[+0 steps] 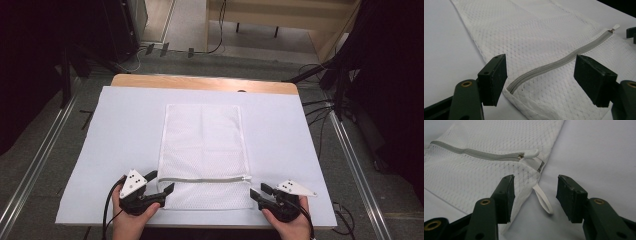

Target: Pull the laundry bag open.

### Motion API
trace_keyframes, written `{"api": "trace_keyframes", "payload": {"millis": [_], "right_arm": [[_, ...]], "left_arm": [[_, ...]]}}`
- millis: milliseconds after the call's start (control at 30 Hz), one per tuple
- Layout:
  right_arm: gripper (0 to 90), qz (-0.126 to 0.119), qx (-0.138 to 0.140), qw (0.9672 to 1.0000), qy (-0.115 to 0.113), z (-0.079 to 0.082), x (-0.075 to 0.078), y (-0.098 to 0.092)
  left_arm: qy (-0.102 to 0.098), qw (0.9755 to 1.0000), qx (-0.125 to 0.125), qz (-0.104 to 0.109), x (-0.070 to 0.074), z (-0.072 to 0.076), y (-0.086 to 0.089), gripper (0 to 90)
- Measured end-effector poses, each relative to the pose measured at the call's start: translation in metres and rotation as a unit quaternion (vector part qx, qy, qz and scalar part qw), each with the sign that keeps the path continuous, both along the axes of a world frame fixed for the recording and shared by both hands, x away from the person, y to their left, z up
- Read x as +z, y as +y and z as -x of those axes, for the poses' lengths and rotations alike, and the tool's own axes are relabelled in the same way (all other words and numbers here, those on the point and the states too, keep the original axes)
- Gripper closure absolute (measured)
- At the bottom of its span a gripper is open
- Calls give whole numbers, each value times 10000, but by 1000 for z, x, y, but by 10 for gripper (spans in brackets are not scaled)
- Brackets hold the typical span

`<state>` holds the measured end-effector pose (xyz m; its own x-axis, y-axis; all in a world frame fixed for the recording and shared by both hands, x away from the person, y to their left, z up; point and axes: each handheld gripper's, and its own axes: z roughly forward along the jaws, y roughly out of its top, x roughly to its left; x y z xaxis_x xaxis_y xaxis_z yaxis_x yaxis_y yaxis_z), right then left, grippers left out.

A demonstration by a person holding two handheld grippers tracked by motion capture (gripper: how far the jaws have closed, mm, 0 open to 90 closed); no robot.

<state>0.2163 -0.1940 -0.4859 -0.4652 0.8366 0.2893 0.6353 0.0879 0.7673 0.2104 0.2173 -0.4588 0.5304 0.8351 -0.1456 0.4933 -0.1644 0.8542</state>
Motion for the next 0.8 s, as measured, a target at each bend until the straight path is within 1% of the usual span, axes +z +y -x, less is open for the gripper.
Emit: {"api": "trace_keyframes", "payload": {"millis": [67,167,300,333,433,567,667,700,733,800], "right_arm": [[496,-6,5,10000,39,-4,-1,3],[494,-1,37,10000,29,-6,-2,5],[489,29,108,9999,24,-7,-3,10],[487,48,155,9999,22,-8,-3,11],[485,60,166,9998,45,-8,-3,13],[479,123,162,9998,-21,-12,-4,20],[490,267,161,9995,-65,-13,-4,25],[490,267,161,9995,-65,-13,-4,25],[531,424,66,9990,-123,-12,-4,28],[602,566,-61,9982,-187,-10,-4,31]], "left_arm": [[16,10000,23,-6,-1,-1,1,272],[6,10000,14,5,-1,-1,1,274],[6,10000,6,-30,-1,-1,1,276],[12,10000,5,-32,-2,-2,1,276],[36,10000,-7,-27,-2,-2,2,277],[36,10000,-13,-22,-2,-2,0,280],[3,10000,-32,-57,-1,-1,-1,283],[3,10000,-32,-57,-1,-1,-1,284],[-8,10000,-14,-48,0,-1,-1,284],[-24,10000,-23,-53,0,0,-2,285]]}}
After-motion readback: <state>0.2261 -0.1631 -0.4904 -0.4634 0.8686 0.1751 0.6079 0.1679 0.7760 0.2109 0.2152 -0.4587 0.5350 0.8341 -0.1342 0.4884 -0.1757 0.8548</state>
